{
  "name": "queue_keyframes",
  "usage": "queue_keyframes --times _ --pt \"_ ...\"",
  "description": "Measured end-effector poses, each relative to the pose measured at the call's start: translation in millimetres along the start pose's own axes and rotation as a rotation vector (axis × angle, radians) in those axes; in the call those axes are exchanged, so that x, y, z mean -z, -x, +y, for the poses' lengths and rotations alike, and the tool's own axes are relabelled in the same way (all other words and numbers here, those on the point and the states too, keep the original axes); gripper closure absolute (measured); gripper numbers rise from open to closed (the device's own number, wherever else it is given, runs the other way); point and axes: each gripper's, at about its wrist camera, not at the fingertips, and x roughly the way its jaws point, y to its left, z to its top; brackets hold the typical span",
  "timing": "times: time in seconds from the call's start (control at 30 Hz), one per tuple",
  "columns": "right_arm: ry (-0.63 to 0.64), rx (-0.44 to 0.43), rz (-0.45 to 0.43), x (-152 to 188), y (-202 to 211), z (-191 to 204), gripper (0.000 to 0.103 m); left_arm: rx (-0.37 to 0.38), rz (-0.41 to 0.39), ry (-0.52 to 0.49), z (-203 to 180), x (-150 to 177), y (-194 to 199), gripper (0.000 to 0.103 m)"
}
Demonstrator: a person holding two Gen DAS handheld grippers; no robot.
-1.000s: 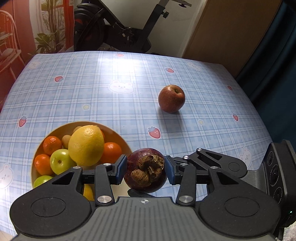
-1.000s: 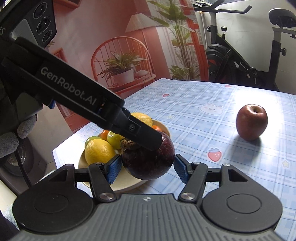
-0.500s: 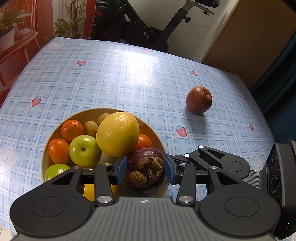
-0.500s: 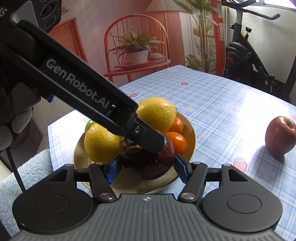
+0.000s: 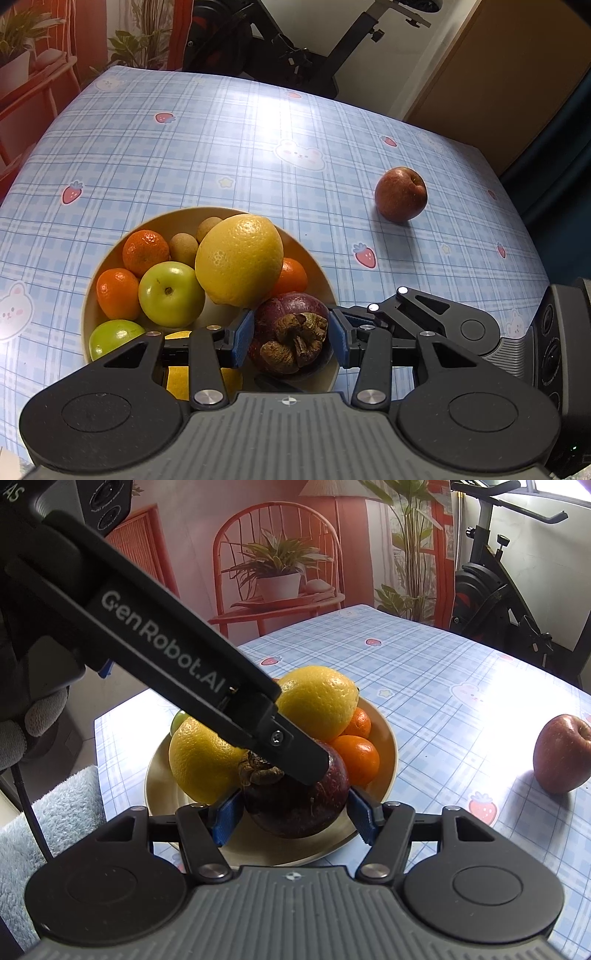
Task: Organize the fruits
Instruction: 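Carry the mangosteen onto the cream plate and open both tools, then move both tools to the red apple and grasp it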
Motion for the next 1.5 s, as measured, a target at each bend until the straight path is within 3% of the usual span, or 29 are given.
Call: queue_keyframes --times 0.47,0.57,0.6,0.77,1.0,1.27,1.37,1.5 --pt "-0.005 0.009 -0.037 6 11 -1 0.039 0.017 -0.026 0.014 -4 -3 1 0.058" --pt "-0.008 0.022 -0.056 6 18 -2 0.036 0.013 -0.037 0.015 -6 -4 2 0.057" --pt "-0.011 0.035 -0.057 6 19 -3 0.03 0.012 -0.042 0.013 -6 -4 3 0.057" --pt "-0.063 0.036 -0.108 10 40 -22 0.029 0.034 -0.077 -0.014 -12 -10 9 0.057" --pt "-0.118 0.134 -0.186 13 70 -69 0.028 0.05 -0.134 -0.042 -34 -29 6 0.057" --pt "-0.151 0.326 -0.24 22 82 -123 0.028 0.064 -0.239 -0.094 -79 -60 -15 0.054" --pt "-0.159 0.339 -0.26 23 78 -131 0.026 0.062 -0.269 -0.13 -99 -76 -24 0.046" --pt "-0.158 0.336 -0.257 16 65 -137 0.026 0.062 -0.254 -0.143 -115 -96 -45 0.046"
